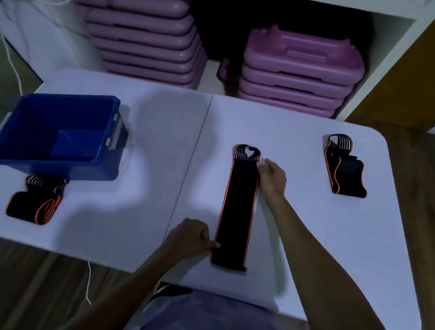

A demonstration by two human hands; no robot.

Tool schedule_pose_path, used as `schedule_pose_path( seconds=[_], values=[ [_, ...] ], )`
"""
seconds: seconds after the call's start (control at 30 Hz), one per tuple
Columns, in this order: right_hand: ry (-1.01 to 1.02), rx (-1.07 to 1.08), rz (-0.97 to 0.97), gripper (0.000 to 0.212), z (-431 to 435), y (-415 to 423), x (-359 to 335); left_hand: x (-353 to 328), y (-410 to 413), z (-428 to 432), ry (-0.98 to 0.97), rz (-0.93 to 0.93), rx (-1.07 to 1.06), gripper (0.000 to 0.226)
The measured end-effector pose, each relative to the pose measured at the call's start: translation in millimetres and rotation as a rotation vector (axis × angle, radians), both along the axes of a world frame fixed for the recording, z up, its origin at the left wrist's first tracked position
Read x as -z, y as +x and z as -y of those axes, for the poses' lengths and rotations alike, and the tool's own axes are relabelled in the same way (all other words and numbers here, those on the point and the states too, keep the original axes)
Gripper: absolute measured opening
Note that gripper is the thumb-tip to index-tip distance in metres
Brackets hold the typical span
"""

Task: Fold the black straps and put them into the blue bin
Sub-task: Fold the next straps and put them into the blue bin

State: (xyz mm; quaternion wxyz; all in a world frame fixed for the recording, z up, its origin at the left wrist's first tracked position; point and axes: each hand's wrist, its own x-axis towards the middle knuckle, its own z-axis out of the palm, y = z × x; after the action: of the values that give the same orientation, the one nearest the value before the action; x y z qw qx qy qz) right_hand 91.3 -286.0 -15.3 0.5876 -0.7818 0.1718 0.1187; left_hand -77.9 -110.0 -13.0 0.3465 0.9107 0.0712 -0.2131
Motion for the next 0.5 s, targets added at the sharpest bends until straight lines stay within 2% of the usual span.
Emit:
schedule_pose_path(
  seconds=[0.07, 0.17, 0.23, 0.3, 0.4, 0.5],
  values=[
    [-0.132, -0.079, 0.106, 0.048, 4.2, -11.0, -11.6, -5.7, 9.4, 1.1, 0.035, 0.118, -0.054, 0.029],
    [-0.245, -0.293, 0.277, 0.05, 18.3, -42.0, -3.0, -8.1, 28.4, 4.7, 0.062, 0.321, 0.055, 0.028],
    [-0.391, -0.484, 0.339, 0.057, 29.8, -63.4, 10.2, 0.7, 42.7, 5.4, 0.129, 0.404, 0.2, 0.051],
    [-0.573, -0.668, 0.379, 0.076, 38.9, -81.7, 17.6, 9.0, 55.0, 7.1, 0.228, 0.326, 0.337, 0.08],
    [-0.797, -0.932, 0.32, 0.106, 48.7, -98.8, 31.3, 18.0, 65.6, 7.2, 0.442, 0.166, 0.557, 0.095],
    [-0.866, -0.973, 0.316, 0.105, 53.7, -102.6, 41.4, 20.9, 70.6, 4.3, 0.501, 0.112, 0.634, 0.1]
  ],
)
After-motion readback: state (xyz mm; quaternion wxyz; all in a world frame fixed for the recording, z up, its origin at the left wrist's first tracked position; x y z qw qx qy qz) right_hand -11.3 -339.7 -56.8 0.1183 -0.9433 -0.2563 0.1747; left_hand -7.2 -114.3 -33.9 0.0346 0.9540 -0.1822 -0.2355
